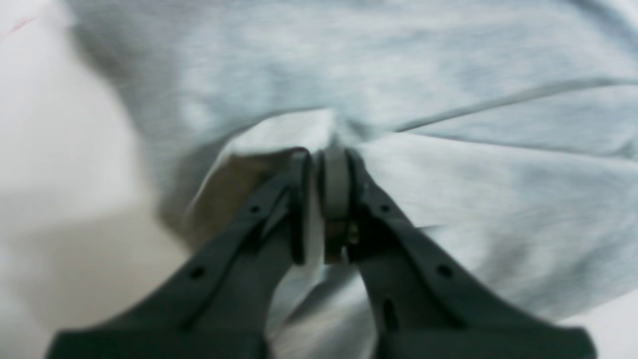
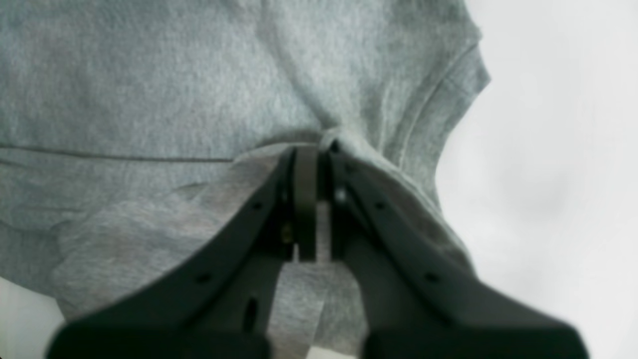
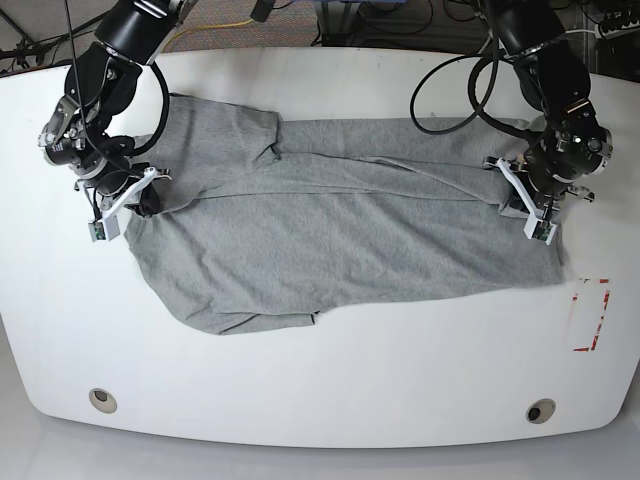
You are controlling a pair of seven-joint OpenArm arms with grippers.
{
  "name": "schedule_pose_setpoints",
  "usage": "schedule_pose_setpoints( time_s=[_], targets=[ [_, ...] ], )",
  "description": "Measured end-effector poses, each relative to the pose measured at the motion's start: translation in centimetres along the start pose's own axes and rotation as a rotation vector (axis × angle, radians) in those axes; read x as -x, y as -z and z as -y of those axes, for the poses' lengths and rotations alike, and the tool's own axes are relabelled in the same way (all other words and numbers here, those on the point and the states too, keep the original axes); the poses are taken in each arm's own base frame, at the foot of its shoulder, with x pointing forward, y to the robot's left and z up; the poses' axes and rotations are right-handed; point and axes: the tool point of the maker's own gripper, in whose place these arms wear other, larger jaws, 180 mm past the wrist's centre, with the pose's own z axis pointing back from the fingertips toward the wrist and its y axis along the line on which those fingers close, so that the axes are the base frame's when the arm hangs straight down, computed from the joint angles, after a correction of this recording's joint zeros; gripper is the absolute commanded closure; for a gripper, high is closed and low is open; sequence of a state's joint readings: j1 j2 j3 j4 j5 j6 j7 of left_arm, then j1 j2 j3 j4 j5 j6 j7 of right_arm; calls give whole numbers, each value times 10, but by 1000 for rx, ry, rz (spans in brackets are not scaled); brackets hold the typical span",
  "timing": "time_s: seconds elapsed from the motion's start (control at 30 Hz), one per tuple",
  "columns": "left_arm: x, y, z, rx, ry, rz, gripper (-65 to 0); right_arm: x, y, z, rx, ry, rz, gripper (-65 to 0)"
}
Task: Fold the T-shirt properly
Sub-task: 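Pull the pinched edge toward the shirt middle with both grippers, then drag the held shirt edge away from the table center with both grippers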
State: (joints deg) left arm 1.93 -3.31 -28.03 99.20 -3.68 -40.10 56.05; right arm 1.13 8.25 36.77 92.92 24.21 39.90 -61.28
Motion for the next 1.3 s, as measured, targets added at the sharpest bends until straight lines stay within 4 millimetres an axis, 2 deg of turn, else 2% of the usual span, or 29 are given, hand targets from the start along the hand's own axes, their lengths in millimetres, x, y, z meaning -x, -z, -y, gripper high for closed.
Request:
schedule_pose_setpoints(
  time_s=[0.23,0.43,0.6,0.7,0.8,0.87,0.93,0.97,1.03,1.07,1.13,1.2,1.3],
  targets=[
    [1,-8,-23,-43,21,-4,-11,0,0,0,0,0,0,-27],
    [0,-25,-82,-172,-50,9,-14,0,1,-1,-2,-3,-2,-27],
    [11,-23,-105,-186,-75,-32,-17,0,0,0,1,-4,-3,-27],
    [3,-20,-117,-196,-87,-21,-18,0,1,-1,-2,-5,-3,-27],
    [-6,-23,-123,-194,-71,9,-60,0,1,-2,-5,-3,-2,-27],
    [-2,-25,-128,-209,-65,-10,-146,0,0,-1,-1,-4,-2,-36],
    [0,-26,-130,-213,-67,-20,-225,-1,0,0,0,-4,-1,-76],
    [0,-26,-129,-213,-66,-24,-286,-1,0,0,0,-6,1,-132],
    [-3,-31,-128,-224,-54,-25,-361,-3,-3,-2,2,-15,1,-220],
    [-4,-34,-128,-232,-46,-31,-401,-4,-4,-2,6,-21,-2,-293],
    [-9,-42,-128,-252,-30,-25,-428,-9,-9,-1,19,-36,10,-376],
    [-10,-44,-122,-254,-25,-21,-428,-12,-13,2,34,-47,15,-438],
    [-1,-45,-104,-236,-19,-27,-428,-14,-23,-2,48,-77,31,-461]
  ],
)
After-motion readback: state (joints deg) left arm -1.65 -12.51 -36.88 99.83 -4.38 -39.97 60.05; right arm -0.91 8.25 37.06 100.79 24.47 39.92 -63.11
